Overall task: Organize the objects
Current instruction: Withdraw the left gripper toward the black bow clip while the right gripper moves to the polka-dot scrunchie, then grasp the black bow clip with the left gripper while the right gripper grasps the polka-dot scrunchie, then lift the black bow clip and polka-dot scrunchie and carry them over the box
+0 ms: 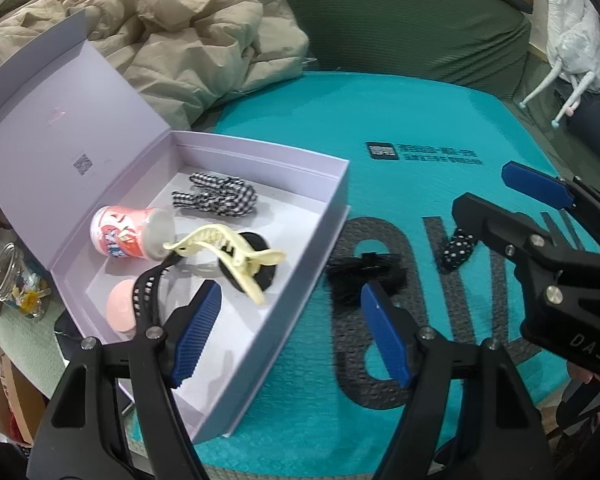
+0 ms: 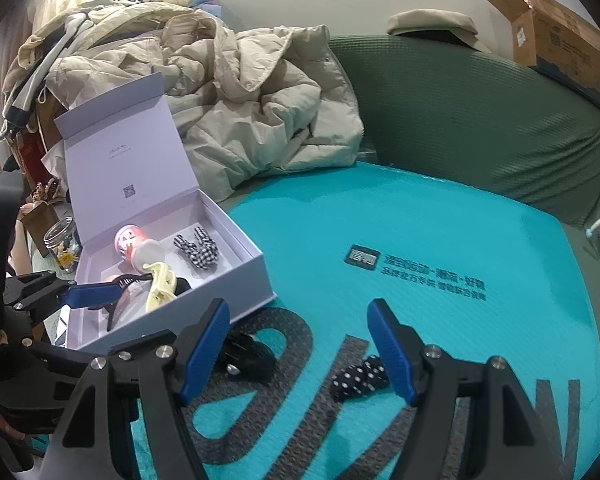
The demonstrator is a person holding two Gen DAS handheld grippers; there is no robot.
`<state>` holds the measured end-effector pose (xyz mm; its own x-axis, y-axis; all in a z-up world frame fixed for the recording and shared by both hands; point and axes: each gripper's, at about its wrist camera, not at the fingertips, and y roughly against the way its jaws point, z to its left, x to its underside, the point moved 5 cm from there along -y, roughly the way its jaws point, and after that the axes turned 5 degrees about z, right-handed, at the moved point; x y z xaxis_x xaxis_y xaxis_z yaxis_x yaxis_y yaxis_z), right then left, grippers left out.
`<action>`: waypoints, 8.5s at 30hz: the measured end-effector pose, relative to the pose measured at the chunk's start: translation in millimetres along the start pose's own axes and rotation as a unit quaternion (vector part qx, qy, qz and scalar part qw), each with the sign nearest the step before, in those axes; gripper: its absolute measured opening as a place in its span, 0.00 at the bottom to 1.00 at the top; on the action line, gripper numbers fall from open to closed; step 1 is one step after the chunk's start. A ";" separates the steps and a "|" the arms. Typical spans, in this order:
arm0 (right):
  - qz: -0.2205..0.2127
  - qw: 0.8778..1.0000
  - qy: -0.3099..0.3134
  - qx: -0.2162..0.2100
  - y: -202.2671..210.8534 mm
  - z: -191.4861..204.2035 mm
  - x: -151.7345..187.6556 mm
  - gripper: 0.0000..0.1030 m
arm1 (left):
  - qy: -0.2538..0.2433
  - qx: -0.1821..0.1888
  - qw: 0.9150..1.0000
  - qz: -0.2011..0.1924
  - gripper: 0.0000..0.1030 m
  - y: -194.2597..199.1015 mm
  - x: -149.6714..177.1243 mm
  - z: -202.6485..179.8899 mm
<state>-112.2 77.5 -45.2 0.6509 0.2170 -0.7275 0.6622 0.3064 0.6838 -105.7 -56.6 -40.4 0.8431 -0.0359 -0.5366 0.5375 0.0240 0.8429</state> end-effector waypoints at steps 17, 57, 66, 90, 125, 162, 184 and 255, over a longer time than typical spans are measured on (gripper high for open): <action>0.024 0.998 -0.033 0.048 6.5 -42.4 19.5 0.71 | -0.039 0.027 0.999 0.006 0.69 -7.2 1.1 -44.0; 0.075 0.988 -0.132 0.039 -18.5 -111.5 63.7 0.75 | -0.002 0.092 0.994 0.060 0.69 -66.0 13.9 -82.0; 0.077 0.988 -0.133 0.031 -35.6 -104.2 53.5 0.75 | 0.009 0.087 0.995 0.045 0.69 -73.6 9.7 -71.7; 0.107 0.982 -0.153 0.039 -76.5 -106.5 44.7 0.57 | -0.040 0.065 0.997 0.033 0.54 -89.3 -9.2 -82.8; 0.173 0.980 -0.097 0.030 -44.5 -111.8 73.4 0.68 | -0.048 0.110 0.993 -0.005 0.75 -68.8 -10.2 -95.8; 0.132 0.978 -0.155 0.043 -20.4 -149.0 83.3 0.18 | -0.081 0.104 0.991 -0.002 0.36 -77.2 -4.4 -118.2; 0.117 0.982 -0.143 0.030 -12.8 -128.9 74.7 0.18 | -0.074 0.063 0.995 -0.001 0.36 -40.1 -4.9 -105.4; 0.074 0.993 -0.018 -0.091 -38.9 18.0 -9.6 0.18 | 0.030 0.016 0.999 -0.006 0.36 -1.5 -13.3 33.4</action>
<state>-137.5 46.8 -63.8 0.7512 0.2388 -0.6154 0.4830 0.4367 0.7590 -118.3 -89.5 -33.2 0.8361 0.0247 -0.5481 0.5484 -0.0088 0.8362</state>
